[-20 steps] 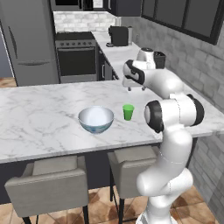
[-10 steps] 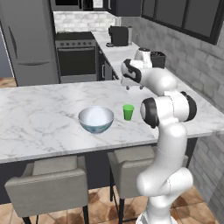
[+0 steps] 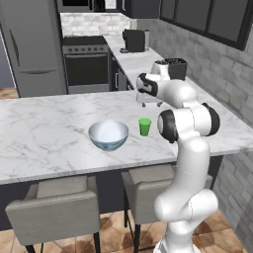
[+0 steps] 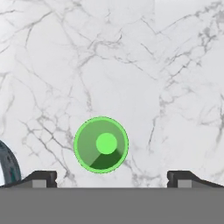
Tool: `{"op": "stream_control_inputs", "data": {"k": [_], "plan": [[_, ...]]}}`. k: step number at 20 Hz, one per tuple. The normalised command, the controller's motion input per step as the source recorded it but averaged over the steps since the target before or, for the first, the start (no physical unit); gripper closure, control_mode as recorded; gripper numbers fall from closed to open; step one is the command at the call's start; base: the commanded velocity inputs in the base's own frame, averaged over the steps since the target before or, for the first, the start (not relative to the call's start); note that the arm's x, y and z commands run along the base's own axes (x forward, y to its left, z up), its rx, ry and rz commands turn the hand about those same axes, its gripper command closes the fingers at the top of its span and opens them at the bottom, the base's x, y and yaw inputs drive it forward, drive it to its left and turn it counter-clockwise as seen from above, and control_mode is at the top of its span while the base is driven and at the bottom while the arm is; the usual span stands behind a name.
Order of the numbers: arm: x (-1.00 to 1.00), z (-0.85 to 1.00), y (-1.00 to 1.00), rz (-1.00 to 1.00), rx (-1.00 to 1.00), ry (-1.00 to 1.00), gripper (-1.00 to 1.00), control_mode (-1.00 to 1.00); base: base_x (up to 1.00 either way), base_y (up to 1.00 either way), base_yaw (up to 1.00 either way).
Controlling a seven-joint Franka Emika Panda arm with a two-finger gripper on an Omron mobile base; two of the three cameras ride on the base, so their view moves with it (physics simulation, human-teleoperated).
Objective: Place the cup inside the bowl on the dining table and move the bowl to any counter.
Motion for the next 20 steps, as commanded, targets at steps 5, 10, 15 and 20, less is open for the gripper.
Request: {"op": "stream_control_inputs", "data": {"k": [5,10,15,20], "plan": [[0.08,-0.38,0.00,0.00,0.00,0.00,-1.00,-1.00,0.00,0.00,0.00],[0.13,-0.32,0.00,0.00,0.00,0.00,-1.00,-1.00,0.00,0.00,0.00],[0.12,-0.28,0.00,0.00,0.00,0.00,-1.00,-1.00,0.00,0.00,0.00],[0.09,-0.29,0.00,0.00,0.00,0.00,-1.00,-1.00,0.00,0.00,0.00]]}}
